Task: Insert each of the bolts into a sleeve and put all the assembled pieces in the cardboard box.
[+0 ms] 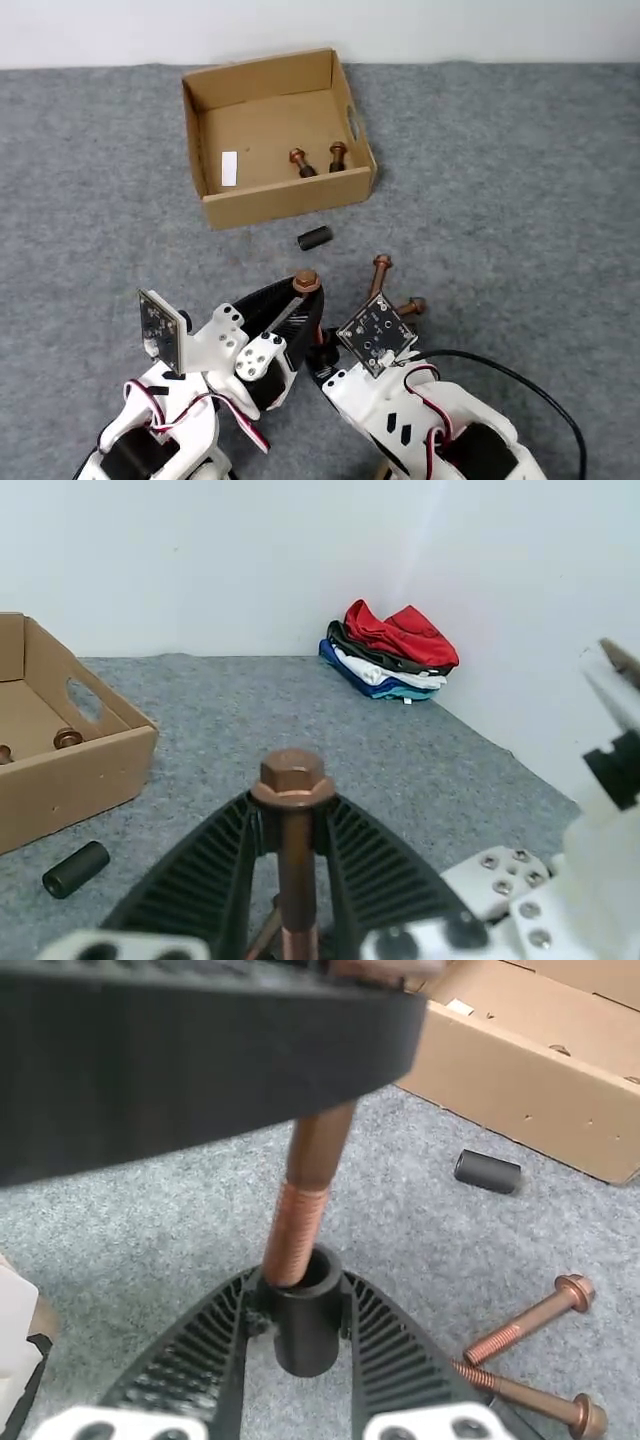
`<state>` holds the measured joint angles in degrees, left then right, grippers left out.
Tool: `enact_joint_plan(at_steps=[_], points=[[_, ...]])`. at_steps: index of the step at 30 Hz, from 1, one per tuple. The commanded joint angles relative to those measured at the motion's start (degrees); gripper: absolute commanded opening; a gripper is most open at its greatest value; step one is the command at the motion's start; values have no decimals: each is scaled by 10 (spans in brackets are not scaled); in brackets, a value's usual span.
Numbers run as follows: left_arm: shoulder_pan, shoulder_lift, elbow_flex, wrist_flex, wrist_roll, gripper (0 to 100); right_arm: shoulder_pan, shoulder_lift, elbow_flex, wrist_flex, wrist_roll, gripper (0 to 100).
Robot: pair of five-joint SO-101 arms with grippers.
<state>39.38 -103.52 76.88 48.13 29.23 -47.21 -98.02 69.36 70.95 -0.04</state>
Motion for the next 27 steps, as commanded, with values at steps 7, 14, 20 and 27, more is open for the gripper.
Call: enact_joint_plan(at_steps=[7,14,20,27], points=[[0,3,5,-56,7,5,-6,-7,0,-16,4,9],[-25,3,14,-55,8,5,-6,-7,0,-16,4,9],[-20,3,7,4,8,5,-6,-7,0,-16,4,9],[31,4,-21,80,5,5,-3,-7,0,-16,3,9]])
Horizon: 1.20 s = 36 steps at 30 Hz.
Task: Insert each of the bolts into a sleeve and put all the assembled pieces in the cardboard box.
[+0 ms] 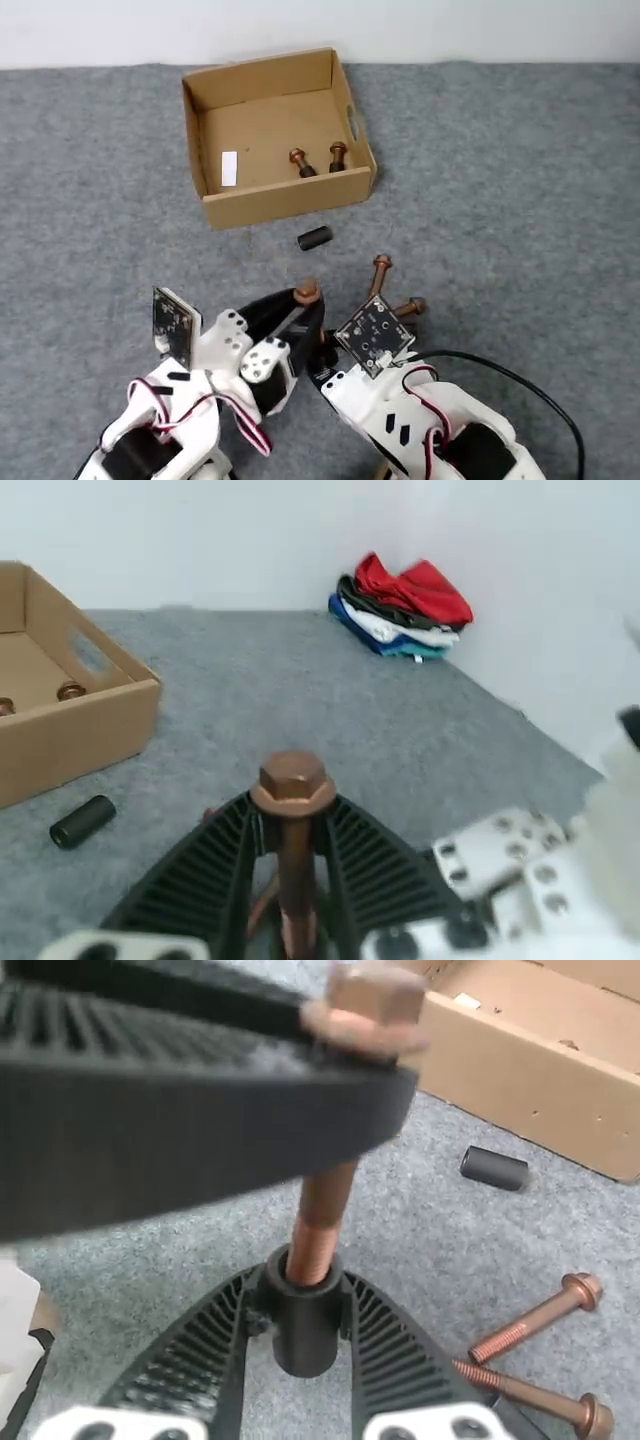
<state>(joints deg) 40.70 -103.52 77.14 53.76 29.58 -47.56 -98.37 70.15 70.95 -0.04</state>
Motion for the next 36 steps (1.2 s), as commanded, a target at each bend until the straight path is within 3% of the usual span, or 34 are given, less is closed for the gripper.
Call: enact_joint_plan(at_steps=[1,15,22,32,36], points=[[20,4,-24,32,1,5,0,-4,-8,-16,3,9],[20,7,3,128,-94,11,1,-4,-8,-18,2,9],[19,8,-1,130,-95,201,1,-4,-2,-18,2,9],[15,7,-52,142,-94,203,1,-4,6,-18,2,9],[-46,7,-90,143,-97,175,4,-4,8,-18,2,9]])
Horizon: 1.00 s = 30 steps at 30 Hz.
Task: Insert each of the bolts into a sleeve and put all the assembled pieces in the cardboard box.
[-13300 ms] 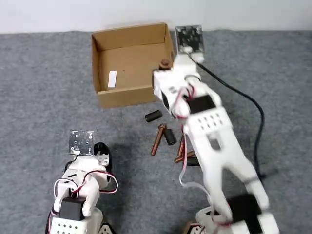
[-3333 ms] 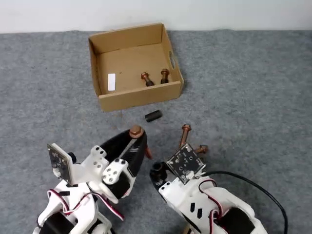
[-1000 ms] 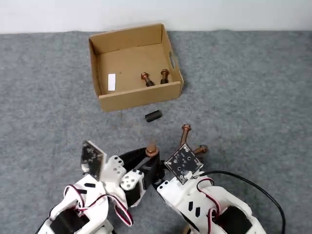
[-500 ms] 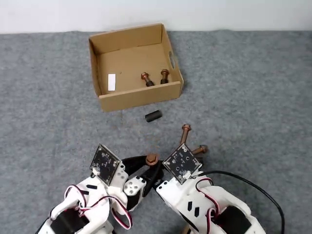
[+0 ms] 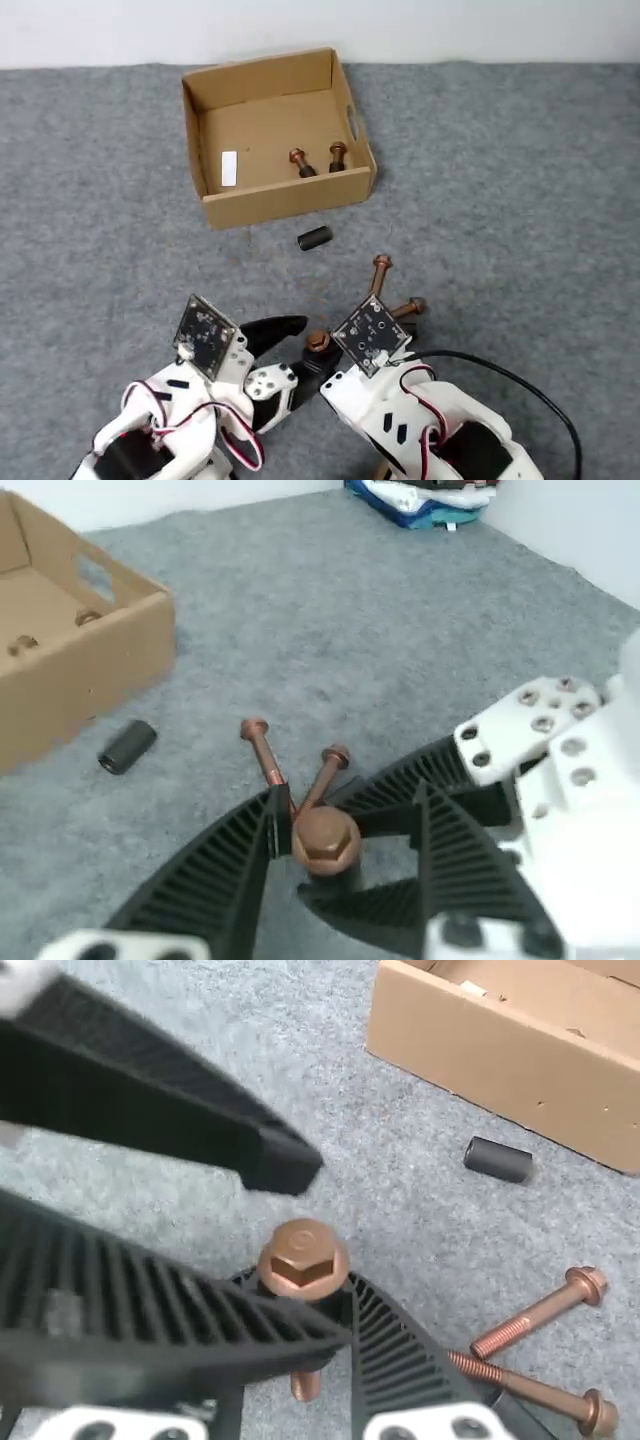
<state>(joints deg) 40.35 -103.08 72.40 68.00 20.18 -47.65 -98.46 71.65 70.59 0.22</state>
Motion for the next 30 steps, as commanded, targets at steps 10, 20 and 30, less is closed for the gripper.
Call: enact_joint_plan(at_steps=[10,20,30], points=[[-277,-1,6,-2,-4,4,116,-3,-7,-15,-14,9],[-413,-1,195,-90,-4,5,267,16,-11,-22,-58,8],[-412,2,241,-91,-4,5,285,306,-222,-58,-125,8]])
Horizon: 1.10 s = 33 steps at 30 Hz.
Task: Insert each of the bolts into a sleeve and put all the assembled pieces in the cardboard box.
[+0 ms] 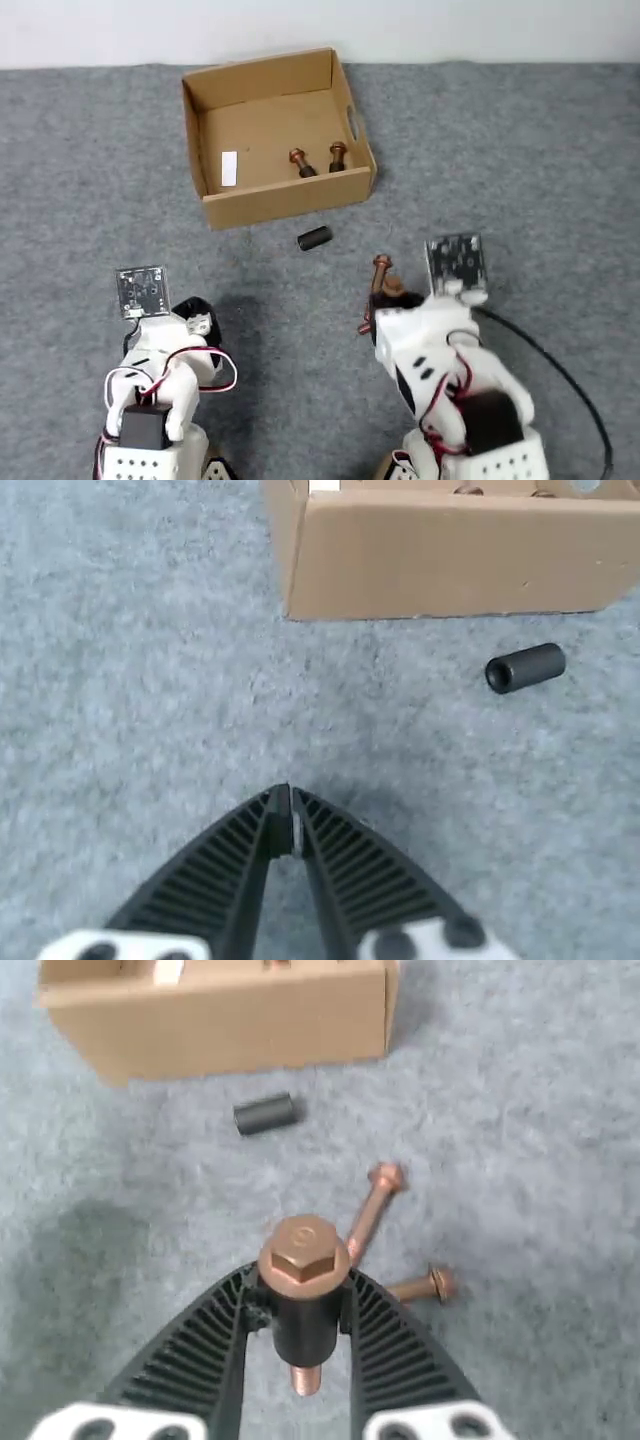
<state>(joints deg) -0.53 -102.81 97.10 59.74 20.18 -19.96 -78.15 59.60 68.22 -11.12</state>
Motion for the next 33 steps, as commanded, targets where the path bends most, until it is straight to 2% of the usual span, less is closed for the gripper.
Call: enact_joint_plan(at_steps=[1,8,12,18,25,33], points=[[-4,-1,-6,-8,-4,5,8,143,-128,-53,-12,8],[-7,0,-6,2,-4,5,8,404,-316,-203,-11,8],[-8,0,-6,4,-2,6,8,551,-441,-252,-10,9],[-30,-1,-6,1,-2,6,7,755,-642,-276,47,9],[-29,-1,-6,1,-2,6,3,966,-835,-270,55,9],[-29,0,-6,-5,-1,6,-22,1158,-951,-269,150,9]])
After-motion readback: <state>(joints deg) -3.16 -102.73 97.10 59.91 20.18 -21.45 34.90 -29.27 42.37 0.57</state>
